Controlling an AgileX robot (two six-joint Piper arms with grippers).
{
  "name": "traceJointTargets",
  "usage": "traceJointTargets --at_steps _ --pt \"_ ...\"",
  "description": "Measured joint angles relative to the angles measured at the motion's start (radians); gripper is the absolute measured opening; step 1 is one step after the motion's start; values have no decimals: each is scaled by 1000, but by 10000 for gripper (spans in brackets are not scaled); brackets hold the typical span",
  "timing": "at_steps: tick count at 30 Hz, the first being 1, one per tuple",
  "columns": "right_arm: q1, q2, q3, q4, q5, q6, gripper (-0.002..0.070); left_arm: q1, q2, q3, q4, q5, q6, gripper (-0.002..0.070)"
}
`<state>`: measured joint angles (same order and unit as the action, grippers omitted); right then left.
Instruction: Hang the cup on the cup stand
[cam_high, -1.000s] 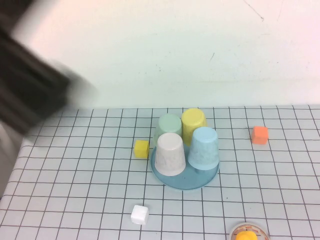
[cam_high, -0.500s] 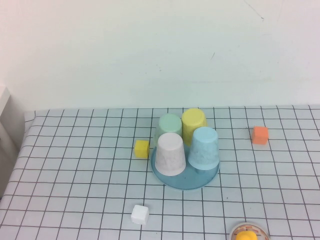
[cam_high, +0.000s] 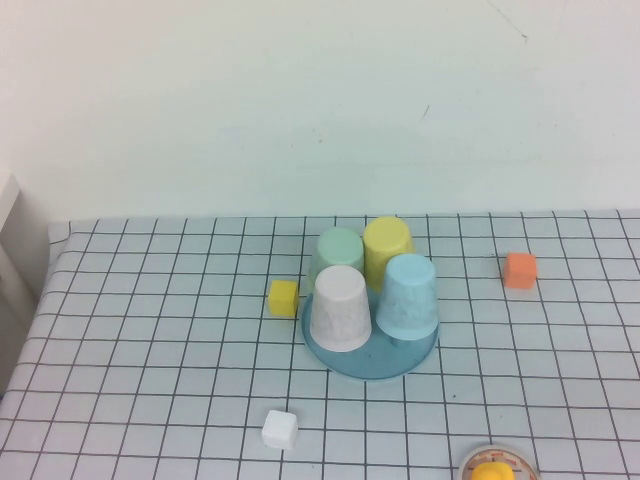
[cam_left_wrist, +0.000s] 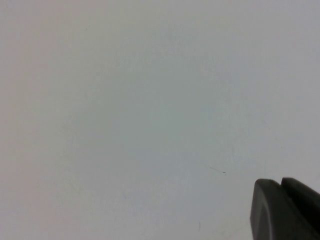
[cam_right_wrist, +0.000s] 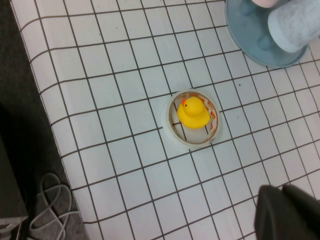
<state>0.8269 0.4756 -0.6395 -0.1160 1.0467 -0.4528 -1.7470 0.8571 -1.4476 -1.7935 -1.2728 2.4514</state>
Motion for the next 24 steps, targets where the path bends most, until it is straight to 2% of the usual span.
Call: traceJointTargets --at_steps 3,5,7,12,17,24 --pt "0 0 0 0 0 0 -1 16 -30 20 12 0 -97 0" --pt "0 0 0 0 0 0 -1 71 -39 46 26 0 -157 0" --pt "0 0 0 0 0 0 -1 171 -43 78 23 5 -214 0" --pt "0 0 0 2 0 0 -1 493 -41 217 0 49 -401 0" --pt "0 0 0 2 0 0 -1 808 -69 419 -1 354 -495 0" --pt "0 0 0 2 0 0 -1 1229 -220 746 17 998 -543 0"
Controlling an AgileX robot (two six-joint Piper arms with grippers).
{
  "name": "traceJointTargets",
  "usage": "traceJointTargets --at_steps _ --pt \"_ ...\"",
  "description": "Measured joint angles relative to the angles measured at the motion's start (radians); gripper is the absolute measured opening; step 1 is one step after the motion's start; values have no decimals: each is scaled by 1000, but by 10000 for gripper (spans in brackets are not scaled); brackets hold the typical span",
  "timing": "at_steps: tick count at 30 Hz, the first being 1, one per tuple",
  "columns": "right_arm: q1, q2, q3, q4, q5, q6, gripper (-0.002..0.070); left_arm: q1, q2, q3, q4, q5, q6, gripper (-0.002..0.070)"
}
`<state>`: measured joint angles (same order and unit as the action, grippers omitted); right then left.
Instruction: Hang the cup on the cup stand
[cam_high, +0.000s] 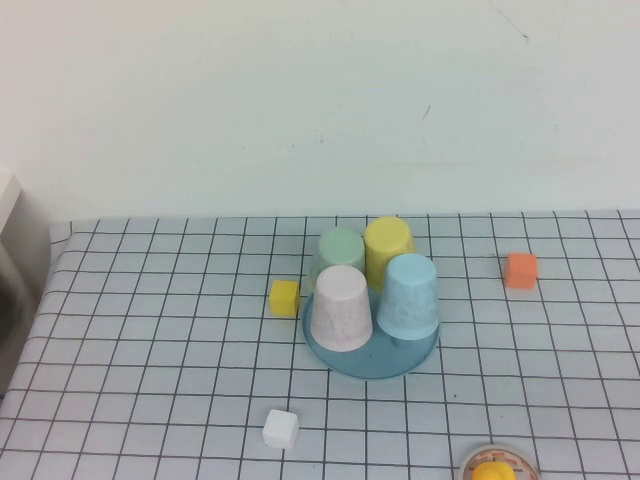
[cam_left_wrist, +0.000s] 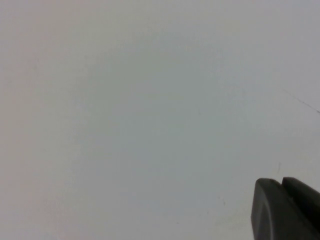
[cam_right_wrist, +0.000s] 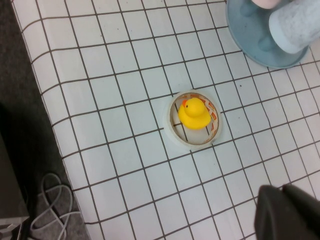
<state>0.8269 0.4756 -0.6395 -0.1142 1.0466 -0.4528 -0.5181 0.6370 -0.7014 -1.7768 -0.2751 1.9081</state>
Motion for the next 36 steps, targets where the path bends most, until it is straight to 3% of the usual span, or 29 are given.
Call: traceJointTargets --at_steps 4,8,12,21,23,25,30,33,36 --pt "0 0 0 0 0 0 -1 221 -136 195 25 267 -4 0" --pt "0 0 0 0 0 0 -1 327 -312 324 39 346 -29 0" --pt "0 0 0 0 0 0 -1 366 -440 391 41 331 -55 0" --pt "0 0 0 0 0 0 -1 372 -486 428 56 295 -106 0" --pt "0 0 0 0 0 0 -1 375 -504 440 194 312 -243 0" --pt "0 0 0 0 0 0 -1 381 -532 456 399 330 -470 0" --pt "0 0 0 0 0 0 -1 416 -594 518 1156 383 -1218 0" --pt "0 0 0 1 0 0 -1 434 -622 560 1522 456 -1598 0" --pt "0 0 0 1 0 0 -1 436 -644 613 1716 537 -1804 0"
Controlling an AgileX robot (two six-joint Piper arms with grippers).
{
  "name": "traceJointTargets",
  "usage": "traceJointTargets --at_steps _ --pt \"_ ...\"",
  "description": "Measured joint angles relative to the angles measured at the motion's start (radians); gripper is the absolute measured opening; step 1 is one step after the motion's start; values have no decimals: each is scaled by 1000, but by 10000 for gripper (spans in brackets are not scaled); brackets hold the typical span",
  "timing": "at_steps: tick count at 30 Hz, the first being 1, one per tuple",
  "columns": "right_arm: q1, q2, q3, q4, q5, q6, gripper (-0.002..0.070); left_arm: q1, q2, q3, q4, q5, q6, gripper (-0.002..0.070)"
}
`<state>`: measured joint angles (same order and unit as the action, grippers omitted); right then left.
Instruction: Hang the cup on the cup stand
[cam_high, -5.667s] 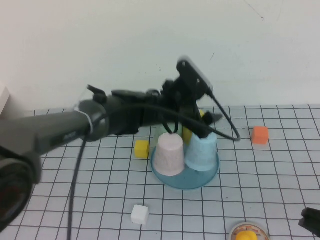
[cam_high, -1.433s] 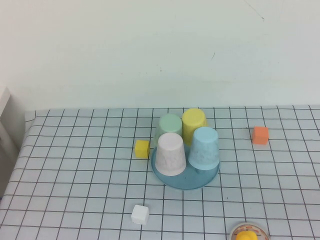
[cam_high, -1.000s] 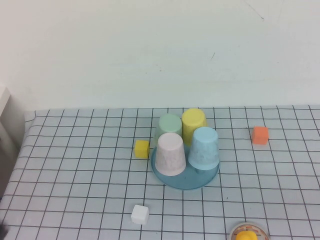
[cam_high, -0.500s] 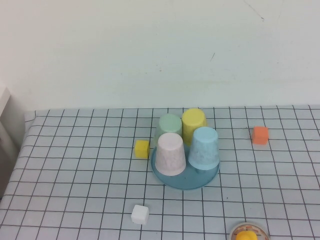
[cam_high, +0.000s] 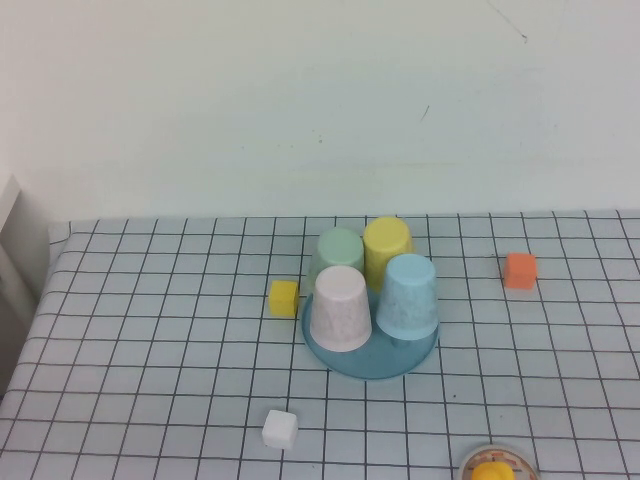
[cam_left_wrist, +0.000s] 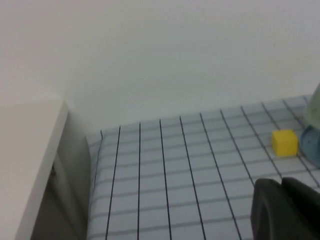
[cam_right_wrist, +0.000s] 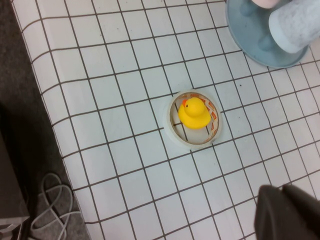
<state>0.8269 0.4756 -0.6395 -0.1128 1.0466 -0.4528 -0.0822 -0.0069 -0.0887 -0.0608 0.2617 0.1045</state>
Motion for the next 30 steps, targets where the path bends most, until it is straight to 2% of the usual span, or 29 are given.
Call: traceJointTargets --at_steps 2,8,30 --pt "0 0 0 0 0 0 -1 0 -2 48 61 8 -61 0" --pt "0 0 0 0 0 0 -1 0 -6 109 61 14 -165 0" --pt "0 0 0 3 0 0 -1 0 -6 105 61 61 -138 -1"
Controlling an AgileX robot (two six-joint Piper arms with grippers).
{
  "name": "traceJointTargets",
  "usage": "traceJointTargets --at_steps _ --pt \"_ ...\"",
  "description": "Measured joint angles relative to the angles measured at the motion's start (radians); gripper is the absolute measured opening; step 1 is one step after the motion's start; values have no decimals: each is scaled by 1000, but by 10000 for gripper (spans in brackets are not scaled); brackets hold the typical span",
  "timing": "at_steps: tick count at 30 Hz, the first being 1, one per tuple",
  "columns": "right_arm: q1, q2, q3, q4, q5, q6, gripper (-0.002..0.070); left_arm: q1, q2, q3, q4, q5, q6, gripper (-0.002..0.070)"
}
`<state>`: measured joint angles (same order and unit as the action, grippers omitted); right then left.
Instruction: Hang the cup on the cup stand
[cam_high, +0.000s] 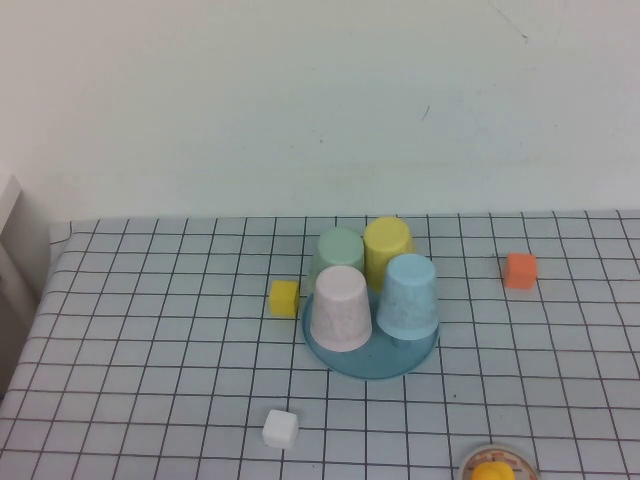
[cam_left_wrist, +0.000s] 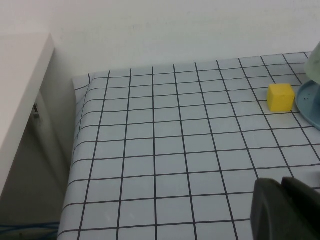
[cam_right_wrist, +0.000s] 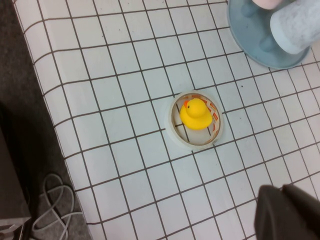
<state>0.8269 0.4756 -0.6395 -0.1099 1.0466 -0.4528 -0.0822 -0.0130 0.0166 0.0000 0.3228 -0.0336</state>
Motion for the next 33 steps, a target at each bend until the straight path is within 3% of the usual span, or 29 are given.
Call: traceJointTargets --at_steps 29,33 --pt "0 0 0 2 0 0 -1 0 0 0 0 2 2 -1" --pt "-69 -69 0 0 -2 -41 -1 0 0 0 0 2 2 -1"
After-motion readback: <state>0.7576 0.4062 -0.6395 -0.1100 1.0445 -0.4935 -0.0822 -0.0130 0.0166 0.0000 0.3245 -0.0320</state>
